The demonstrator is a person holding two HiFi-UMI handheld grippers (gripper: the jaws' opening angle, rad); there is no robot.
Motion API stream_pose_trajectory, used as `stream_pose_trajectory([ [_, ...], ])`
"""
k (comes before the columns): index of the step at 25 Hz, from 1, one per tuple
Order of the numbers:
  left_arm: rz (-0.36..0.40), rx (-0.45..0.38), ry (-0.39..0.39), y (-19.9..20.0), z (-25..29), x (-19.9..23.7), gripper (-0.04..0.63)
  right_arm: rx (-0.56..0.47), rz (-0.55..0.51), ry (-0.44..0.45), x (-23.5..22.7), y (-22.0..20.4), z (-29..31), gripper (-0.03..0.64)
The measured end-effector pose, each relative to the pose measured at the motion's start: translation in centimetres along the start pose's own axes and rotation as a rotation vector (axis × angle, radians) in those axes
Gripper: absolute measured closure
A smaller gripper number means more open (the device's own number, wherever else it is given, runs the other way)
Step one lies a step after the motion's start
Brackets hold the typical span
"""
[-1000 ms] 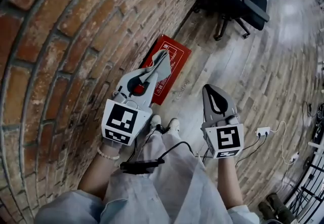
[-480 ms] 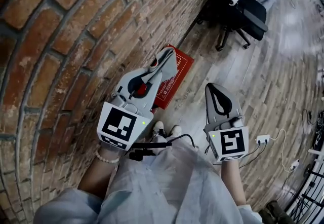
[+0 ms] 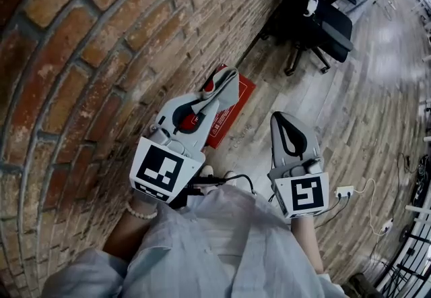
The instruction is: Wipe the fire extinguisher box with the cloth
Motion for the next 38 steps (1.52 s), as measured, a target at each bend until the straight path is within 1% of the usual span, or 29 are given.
stream_pose_trajectory([
  [5,0.013,-0.017,-0.006,0.5,0.1,-0.3,0.581,0.003,-0.020,0.012,0.4,0.4,0.1,0.606],
  [13,0.007,-0.010,-0.010,0.3,0.5,-0.3,0.581,-0.004,-0.041,0.029,0.8,0.9,0.5,0.606],
  [25,-0.005,-0.010,-0.013,0.3,0.6,-0.5,0.581,0.002,-0.049,0.026,0.7,0.6,0.4,0.606],
  [29,0.006,-0.005,-0.015,0.2,0.7,-0.7,0.581,0.001,-0.045,0.024,0.6,0.5,0.2,0.606],
  [38,0.004,-0.008,-0.023,0.3,0.7,-1.1,0.581,0.006,-0.040,0.023,0.7,0.3,0.0,0.606],
])
Point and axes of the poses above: the fingertips, and each gripper's own axes: z forward along the fingers, x to its left, y out of its top, the point moved 1 cm from there along -z, backward along the fingers, and after that the axes turned 15 degrees about x, right-handed, at the moved point
